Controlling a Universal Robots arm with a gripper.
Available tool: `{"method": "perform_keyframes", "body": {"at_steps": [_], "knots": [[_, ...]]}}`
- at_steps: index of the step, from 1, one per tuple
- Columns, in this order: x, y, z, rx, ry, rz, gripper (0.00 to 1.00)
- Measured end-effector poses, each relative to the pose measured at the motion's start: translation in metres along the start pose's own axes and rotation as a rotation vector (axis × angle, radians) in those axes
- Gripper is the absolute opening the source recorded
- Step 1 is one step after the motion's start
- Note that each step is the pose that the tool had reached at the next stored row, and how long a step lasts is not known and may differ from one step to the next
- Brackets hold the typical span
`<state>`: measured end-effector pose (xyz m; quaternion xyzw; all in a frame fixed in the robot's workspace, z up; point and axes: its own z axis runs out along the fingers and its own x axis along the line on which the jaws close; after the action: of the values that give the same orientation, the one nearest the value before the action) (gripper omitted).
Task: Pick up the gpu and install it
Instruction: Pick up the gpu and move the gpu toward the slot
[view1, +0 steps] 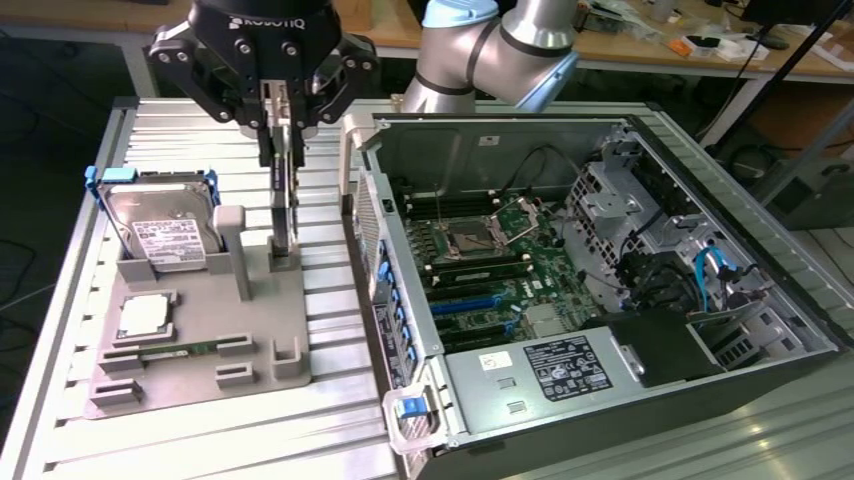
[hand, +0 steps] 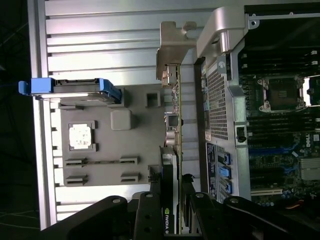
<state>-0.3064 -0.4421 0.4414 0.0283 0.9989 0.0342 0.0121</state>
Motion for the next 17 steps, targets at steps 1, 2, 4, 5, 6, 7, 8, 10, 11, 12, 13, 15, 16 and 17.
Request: {"method": "perform_keyframes", "body": {"at_steps": [1,2,4,5,6,7,8,10,11,12,13,15,16,17], "knots": [[-0.001,0.0,0.0,0.0,0.0,0.0,0.27],[-0.001,0.0001,0.0001,0.0,0.0001,0.0,0.27],[-0.004,0.0002,0.0001,0.0,0.0007,0.0,0.27],[-0.004,0.0002,0.0001,0.0,0.001,0.0,0.27],[-0.006,0.0003,0.0002,0.0,0.0012,0.0,0.27],[-0.007,0.0003,0.0003,0.0,0.0012,0.0,0.27],[-0.007,0.0004,0.0002,0.0,0.0013,0.0,0.27],[-0.009,0.0005,0.0003,0.0,0.0016,0.0,0.27],[-0.01,0.0005,0.0003,0.0,0.0017,0.0,0.27],[-0.01,0.0006,0.0003,0.0001,0.0018,0.0,0.27],[-0.011,0.0006,0.0003,0.0,0.0019,0.0,0.27],[-0.012,0.0007,0.0004,0.0001,0.002,0.0,0.27],[-0.013,0.0007,0.0004,0.0001,0.0021,0.0,0.27],[-0.013,0.0007,0.0004,0.0001,0.0022,0.0,0.27]]}}
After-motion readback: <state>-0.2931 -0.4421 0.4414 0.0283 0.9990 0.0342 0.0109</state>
